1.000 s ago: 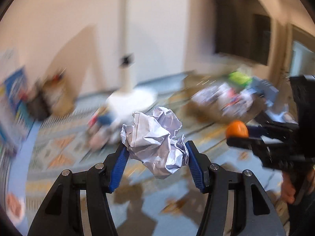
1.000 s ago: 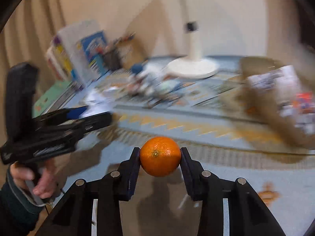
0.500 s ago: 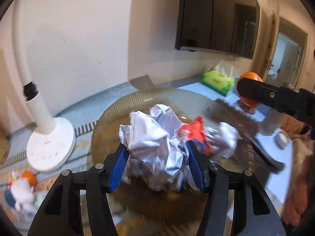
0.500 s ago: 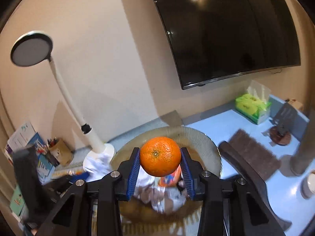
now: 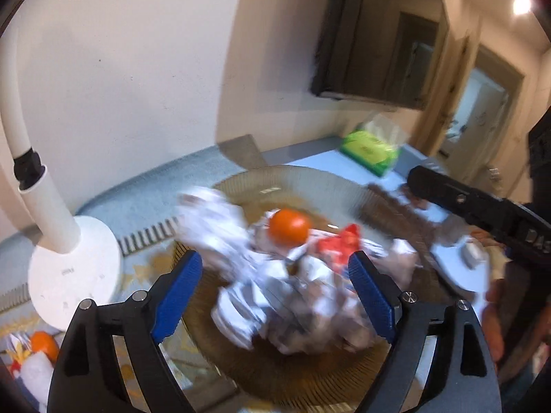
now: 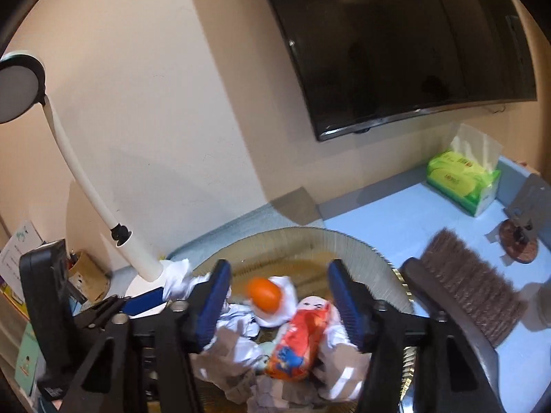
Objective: Organize objects
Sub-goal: 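Open both tools to drop the paper ball and orange into the bowl, then move both open tools back toward the plush toys and hair clip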
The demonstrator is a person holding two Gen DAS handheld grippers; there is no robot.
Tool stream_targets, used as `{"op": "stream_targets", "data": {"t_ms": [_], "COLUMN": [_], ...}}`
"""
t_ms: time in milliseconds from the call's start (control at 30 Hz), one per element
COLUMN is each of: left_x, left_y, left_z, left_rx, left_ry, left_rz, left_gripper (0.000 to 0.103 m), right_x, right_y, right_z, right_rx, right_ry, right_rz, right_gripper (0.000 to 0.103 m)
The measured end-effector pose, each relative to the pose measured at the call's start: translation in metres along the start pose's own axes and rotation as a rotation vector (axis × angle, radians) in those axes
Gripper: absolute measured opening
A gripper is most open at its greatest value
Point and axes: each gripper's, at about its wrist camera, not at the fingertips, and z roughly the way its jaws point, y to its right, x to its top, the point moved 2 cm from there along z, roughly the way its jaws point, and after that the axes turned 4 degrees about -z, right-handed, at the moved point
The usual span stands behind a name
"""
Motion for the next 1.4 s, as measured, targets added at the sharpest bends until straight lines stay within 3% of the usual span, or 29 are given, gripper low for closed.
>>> {"op": "stream_targets", "data": {"t_ms": [167,267,300,333,400,500,600,700,800,967,1067,1200,1400], "left_x": [-0.015,-0.026,-0.033,-0.039,-0.054,-0.079,-0.105,-0.131,-0.152,-0.187,-0.200,-0.202,-0.204], "left_y": [0.003,-0.002,-0.004,-0.006,-0.013,-0.030,-0.052,-0.077,-0.111,-0.172,-0.186,-0.182,-0.174], "left_z": [-0.055,-0.090,-0.106,-0.119,-0.152,-0.193,-0.235,-0.266,-0.259,-0.211,-0.199,-0.202,-0.198], "left_rx": [-0.054,-0.031,-0.023,-0.014,0.031,0.097,0.190,0.270,0.362,0.426,0.438,0.447,0.455], "left_ry": [0.034,0.064,0.079,0.092,0.125,0.172,0.245,0.326,0.281,0.199,0.217,0.235,0.204], "left_rz": [0.001,-0.005,-0.007,-0.008,-0.019,-0.067,-0.149,-0.186,-0.227,-0.345,-0.422,-0.387,-0.354], "left_gripper": [0.086,0.086,0.086,0.086,0.086,0.089,0.101,0.103,0.103,0.102,0.102,0.102,0.102], "right_x": [-0.005,-0.011,-0.014,-0.018,-0.027,-0.040,-0.058,-0.085,-0.119,-0.172,-0.188,-0.190,-0.191], "right_y": [-0.022,-0.044,-0.052,-0.061,-0.079,-0.107,-0.136,-0.158,-0.175,-0.191,-0.195,-0.204,-0.211], "right_z": [-0.037,-0.059,-0.066,-0.072,-0.085,-0.101,-0.098,-0.086,-0.060,-0.010,-0.001,-0.012,-0.012], "right_rx": [0.019,0.008,0.008,0.004,-0.003,0.029,0.084,0.124,0.161,0.200,0.157,0.114,0.072], "right_ry": [0.020,0.041,0.046,0.050,0.074,0.103,0.040,-0.018,-0.100,-0.210,-0.224,-0.152,-0.149], "right_rz": [-0.027,-0.075,-0.090,-0.106,-0.123,-0.150,-0.198,-0.207,-0.202,-0.186,-0.212,-0.271,-0.317], "right_gripper": [0.063,0.064,0.066,0.079,0.098,0.100,0.100,0.101,0.103,0.103,0.103,0.103,0.103]}}
